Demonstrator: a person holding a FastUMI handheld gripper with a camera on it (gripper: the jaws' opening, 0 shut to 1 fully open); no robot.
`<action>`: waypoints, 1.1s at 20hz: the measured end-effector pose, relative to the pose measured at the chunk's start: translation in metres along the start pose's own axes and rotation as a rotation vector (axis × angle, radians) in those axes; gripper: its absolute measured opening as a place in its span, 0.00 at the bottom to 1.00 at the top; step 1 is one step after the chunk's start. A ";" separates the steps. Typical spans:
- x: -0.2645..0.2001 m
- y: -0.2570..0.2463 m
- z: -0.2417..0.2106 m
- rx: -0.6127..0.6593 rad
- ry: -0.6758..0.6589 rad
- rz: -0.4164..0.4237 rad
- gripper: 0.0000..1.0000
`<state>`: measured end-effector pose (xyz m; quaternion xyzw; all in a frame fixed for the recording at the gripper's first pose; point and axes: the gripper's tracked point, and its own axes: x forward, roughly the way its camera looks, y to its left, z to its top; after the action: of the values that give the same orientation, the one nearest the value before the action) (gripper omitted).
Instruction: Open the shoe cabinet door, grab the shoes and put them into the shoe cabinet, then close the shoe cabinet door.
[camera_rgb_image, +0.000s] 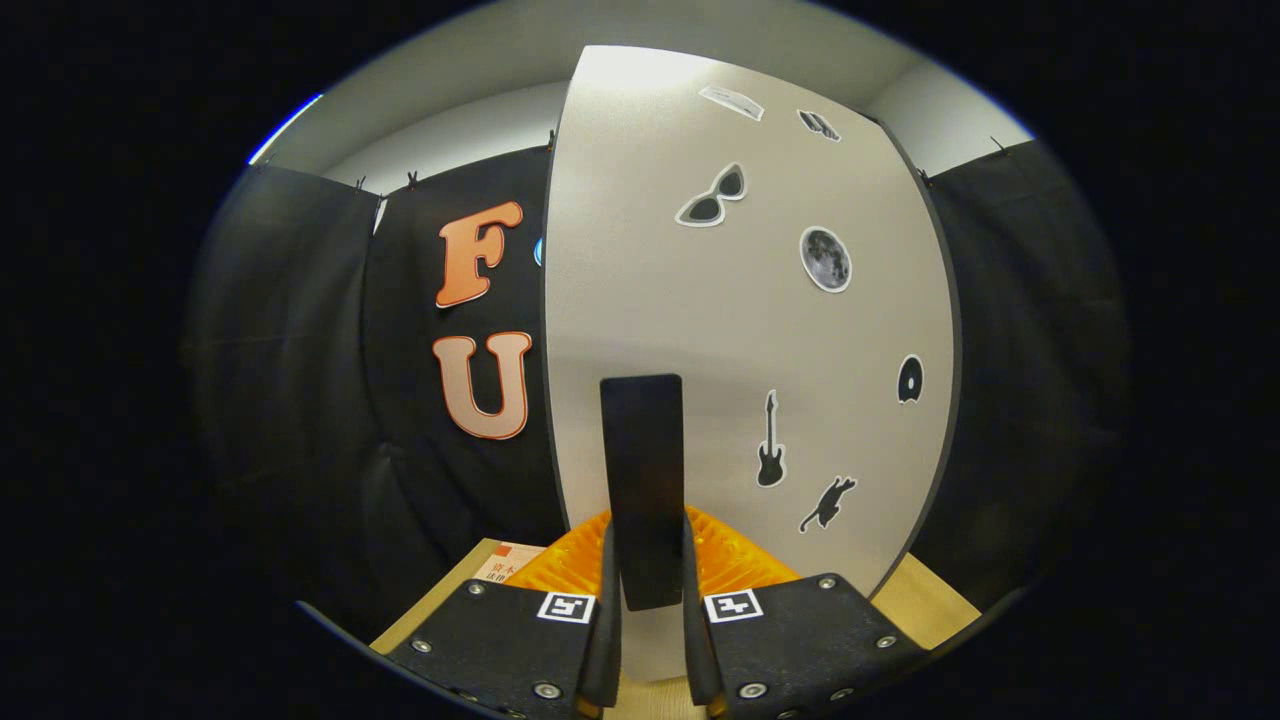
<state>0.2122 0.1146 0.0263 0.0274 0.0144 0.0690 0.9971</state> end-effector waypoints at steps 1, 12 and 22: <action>-0.004 -0.002 0.000 0.004 0.003 -0.002 0.26; -0.032 -0.025 -0.002 0.014 0.021 -0.061 0.26; -0.054 -0.056 -0.003 0.000 0.020 -0.155 0.21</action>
<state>0.1664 0.0522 0.0218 0.0256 0.0266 -0.0083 0.9993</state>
